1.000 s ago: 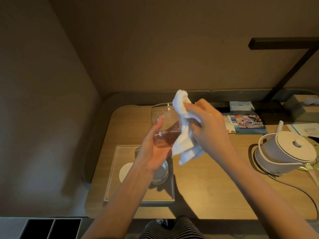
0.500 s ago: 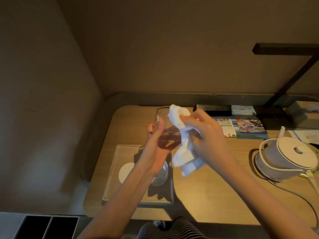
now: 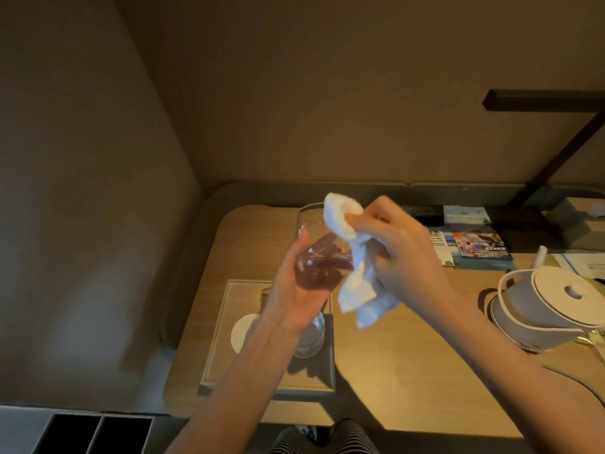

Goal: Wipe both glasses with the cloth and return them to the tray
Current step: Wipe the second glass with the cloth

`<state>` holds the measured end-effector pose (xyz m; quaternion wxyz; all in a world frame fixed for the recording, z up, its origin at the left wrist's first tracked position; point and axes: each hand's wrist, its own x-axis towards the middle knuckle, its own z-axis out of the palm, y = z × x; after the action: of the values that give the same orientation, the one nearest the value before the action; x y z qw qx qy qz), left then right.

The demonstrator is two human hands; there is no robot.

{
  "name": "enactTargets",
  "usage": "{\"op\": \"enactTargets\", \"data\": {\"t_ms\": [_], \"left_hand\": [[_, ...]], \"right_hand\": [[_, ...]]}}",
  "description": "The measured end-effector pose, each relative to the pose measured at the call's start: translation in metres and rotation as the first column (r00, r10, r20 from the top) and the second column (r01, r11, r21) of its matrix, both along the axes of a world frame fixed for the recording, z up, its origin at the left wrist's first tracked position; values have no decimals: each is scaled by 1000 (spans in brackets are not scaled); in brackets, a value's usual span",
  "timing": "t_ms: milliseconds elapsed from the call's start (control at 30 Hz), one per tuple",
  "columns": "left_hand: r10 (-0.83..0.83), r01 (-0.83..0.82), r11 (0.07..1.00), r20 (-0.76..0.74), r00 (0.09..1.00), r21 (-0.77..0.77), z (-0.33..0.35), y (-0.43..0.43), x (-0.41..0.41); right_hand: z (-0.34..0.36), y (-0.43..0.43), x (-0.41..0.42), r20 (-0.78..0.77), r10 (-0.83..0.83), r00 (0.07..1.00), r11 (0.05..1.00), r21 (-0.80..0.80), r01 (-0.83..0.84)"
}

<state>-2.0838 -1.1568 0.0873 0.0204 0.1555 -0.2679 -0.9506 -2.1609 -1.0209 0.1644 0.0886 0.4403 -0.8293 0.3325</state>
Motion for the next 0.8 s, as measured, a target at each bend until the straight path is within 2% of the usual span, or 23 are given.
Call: {"op": "enactTargets", "data": {"t_ms": [100,167,233,333,367,433,500,600,733,800], "left_hand": [[14,-15,1000,28,1000,12,-5,-6,2],[2,-2,998,11,1000,-56,-3,-4,5],[32,-22,990,66,997,-138,-1,-4,5],[85,-63,981,112,990,-184,2,-5,7],[107,-80,978,134,985,-192,0,-7,7],[138,-108,976,150,979,-191,0,-8,8],[152,-122,967,123,981,-222,3,-5,13],[164,-141,969,103,981,-204,3,-6,13],[150,-123,965,106,983,-232,3,-7,13],[117,-88,964,101,988,-250,1,-2,13]], "right_hand": [[-5,3,20,8,127,992,991,40,-127],[-4,-4,6,117,50,992,999,6,-51],[1,-12,-5,157,-28,987,999,-16,31],[-4,-11,10,37,17,999,999,46,-19],[-7,-7,18,40,57,998,997,58,-59],[-11,-2,19,144,87,986,995,39,-94],[-10,-6,5,199,21,980,1000,-3,-20],[-3,-11,-2,167,-66,984,997,-29,71],[-6,5,21,86,75,993,995,54,-80],[-3,4,12,101,36,994,998,56,-42]]}}
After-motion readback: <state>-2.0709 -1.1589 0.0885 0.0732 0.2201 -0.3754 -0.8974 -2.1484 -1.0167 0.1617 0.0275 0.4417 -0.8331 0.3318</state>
